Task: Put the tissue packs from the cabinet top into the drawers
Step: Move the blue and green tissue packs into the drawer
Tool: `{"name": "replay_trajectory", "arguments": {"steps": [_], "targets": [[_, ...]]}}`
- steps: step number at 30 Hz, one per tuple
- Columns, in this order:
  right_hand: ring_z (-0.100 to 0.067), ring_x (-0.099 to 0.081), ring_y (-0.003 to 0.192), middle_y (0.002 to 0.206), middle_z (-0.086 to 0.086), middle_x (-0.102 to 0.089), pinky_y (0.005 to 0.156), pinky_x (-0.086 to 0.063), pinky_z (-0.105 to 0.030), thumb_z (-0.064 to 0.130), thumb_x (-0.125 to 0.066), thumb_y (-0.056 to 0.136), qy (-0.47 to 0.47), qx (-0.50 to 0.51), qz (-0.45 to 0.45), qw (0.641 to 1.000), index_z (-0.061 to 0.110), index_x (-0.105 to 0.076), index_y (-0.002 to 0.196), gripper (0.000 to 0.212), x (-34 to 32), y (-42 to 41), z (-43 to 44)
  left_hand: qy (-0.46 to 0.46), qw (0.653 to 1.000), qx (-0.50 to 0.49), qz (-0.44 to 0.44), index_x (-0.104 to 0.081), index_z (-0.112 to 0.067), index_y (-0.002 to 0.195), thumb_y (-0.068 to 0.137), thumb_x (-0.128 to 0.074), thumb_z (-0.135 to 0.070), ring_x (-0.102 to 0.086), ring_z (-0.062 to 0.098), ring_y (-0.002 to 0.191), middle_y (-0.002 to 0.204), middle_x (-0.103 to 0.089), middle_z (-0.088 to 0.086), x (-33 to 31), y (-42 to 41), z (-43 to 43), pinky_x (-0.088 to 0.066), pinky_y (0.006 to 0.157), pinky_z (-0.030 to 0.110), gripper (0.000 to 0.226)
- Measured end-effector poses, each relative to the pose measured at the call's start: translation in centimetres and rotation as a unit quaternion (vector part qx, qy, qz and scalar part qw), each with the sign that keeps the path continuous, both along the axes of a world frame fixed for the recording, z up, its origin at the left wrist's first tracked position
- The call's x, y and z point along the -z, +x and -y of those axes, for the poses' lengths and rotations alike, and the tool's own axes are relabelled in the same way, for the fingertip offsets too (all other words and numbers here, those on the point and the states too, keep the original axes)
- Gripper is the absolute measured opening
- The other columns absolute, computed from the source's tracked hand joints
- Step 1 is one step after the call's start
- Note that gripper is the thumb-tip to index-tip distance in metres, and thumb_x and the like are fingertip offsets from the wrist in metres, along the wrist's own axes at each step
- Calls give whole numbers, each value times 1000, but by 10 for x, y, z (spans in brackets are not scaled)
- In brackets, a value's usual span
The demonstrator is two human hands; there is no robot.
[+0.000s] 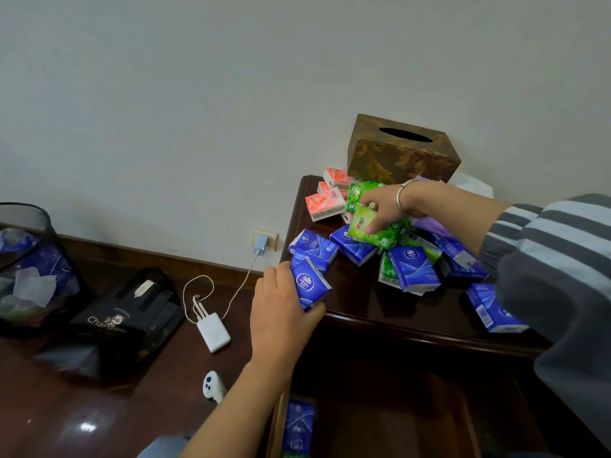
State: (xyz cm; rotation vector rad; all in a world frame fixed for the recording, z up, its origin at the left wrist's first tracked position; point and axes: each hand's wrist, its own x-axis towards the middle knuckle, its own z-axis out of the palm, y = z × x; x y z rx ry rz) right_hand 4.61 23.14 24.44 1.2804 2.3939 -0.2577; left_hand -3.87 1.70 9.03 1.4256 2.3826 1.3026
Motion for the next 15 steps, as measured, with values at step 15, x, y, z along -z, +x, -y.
{"name": "replay_trajectory", "arguments": {"steps": [15], "targets": [[-27,-48,120,139,-8,-43,91,-43,-36,28,-73,78,8,-4,-65,998,24,-35,136,69,8,12,1,6,1000,-3,-3,-41,-18,130,71,-79,-45,-39,-1,103,122,-53,1,5,0,0,-38,75,21,75]]}}
